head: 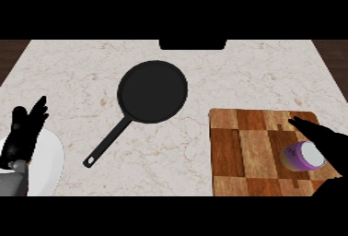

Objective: Pick the can from the cutting board and place it in the pan

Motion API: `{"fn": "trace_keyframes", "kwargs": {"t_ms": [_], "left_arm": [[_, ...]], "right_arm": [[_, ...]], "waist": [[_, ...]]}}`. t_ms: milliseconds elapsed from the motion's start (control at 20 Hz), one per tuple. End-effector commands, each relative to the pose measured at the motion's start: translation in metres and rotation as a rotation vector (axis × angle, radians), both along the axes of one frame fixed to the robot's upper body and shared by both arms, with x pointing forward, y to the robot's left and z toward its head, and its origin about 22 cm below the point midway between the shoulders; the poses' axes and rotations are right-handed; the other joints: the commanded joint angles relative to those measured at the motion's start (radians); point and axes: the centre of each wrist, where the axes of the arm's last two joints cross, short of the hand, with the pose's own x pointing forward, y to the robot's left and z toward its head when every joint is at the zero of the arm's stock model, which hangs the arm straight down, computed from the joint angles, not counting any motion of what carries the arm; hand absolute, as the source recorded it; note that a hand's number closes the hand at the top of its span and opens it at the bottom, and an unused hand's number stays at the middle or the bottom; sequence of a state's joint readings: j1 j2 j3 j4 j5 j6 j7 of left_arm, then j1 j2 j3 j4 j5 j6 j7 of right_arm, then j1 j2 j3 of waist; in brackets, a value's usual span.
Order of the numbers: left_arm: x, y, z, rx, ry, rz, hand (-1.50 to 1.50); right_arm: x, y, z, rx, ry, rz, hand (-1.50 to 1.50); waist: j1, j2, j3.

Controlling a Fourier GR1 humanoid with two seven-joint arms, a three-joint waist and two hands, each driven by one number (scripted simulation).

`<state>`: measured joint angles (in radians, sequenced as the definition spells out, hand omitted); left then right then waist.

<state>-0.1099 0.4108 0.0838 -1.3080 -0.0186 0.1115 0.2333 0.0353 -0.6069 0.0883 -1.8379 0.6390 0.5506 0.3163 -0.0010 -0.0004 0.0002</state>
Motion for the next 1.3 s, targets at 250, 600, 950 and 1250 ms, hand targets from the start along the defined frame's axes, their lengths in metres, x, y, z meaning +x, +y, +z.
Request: {"fn": "trace_keyframes", "kwargs": {"t_ms": [250, 600, 950, 1250], "left_arm": [[0.017, 0.002, 0.008, 0.015, 0.002, -0.002, 0.0], [-0.005, 0.001, -0.002, 0.001, -0.026, -0.005, 0.0], [-0.003, -0.001, 0.009, 0.002, -0.007, -0.007, 0.0], [-0.011, 0.001, 0.0, 0.008, -0.001, -0.002, 0.0]], "right_arm": [[0.008, 0.016, -0.009, -0.006, 0.037, -0.016, -1.5], [0.027, 0.001, -0.031, -0.051, 0.058, -0.037, -1.5], [0.019, 0.014, -0.051, -0.133, -0.075, 0.062, 1.5], [0.024, -0.005, -0.043, -0.134, -0.074, 0.047, 1.5]], "waist": [[-0.002, 0.0, 0.0], [0.003, 0.0, 0.0], [0.004, 0.0, 0.0], [0.001, 0.0, 0.0]]}}
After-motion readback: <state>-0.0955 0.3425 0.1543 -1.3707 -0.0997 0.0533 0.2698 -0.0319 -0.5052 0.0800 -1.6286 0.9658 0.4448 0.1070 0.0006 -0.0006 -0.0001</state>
